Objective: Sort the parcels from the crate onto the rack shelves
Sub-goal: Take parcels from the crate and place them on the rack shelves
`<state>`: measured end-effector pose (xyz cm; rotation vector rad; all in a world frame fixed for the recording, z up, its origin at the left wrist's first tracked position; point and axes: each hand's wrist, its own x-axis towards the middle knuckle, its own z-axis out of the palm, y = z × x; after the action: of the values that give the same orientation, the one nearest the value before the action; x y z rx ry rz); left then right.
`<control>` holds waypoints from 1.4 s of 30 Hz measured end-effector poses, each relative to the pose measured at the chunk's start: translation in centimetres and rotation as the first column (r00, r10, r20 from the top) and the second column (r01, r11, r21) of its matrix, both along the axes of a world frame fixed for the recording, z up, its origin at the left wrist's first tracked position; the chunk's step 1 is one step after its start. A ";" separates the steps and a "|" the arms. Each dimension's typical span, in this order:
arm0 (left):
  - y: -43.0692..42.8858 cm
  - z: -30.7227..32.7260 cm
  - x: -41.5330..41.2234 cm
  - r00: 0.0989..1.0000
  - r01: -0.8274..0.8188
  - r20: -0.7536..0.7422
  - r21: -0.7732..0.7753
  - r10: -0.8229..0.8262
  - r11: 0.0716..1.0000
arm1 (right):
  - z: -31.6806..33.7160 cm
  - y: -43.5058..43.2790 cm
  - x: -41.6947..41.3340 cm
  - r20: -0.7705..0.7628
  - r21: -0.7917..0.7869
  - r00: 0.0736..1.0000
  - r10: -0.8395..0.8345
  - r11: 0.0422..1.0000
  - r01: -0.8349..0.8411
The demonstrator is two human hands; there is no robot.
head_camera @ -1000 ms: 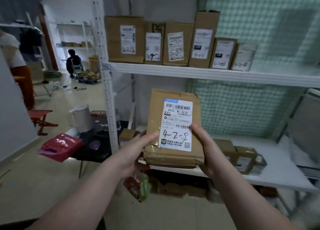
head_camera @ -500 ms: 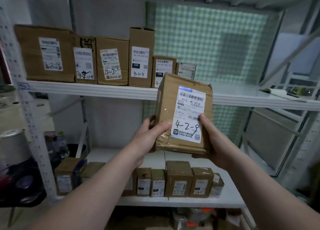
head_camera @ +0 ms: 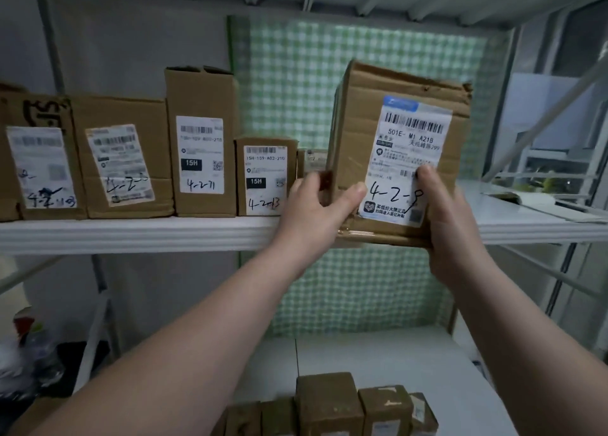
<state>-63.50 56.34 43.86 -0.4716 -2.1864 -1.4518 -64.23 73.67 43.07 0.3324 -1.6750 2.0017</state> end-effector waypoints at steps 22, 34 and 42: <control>4.8 -4.3 -11.8 0.946 -0.313 -0.206 -0.394 0.249 0.864 | -4.3 2.9 -10.9 -0.470 0.483 0.661 -0.585 0.456 0.747; 3.2 -4.9 -12.3 0.919 -0.394 -0.223 -0.496 0.326 0.774 | -3.1 2.9 -13.2 -0.178 0.685 0.822 -0.540 0.532 0.498; 3.4 -4.8 -12.3 0.924 -0.383 -0.210 -0.535 0.320 0.753 | -2.5 2.5 -14.5 -0.128 0.730 0.839 -0.529 0.523 0.441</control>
<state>-75.85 59.74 39.06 -0.2869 -2.4349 -0.5405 -78.76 76.18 40.62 -0.0104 -2.2881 0.8588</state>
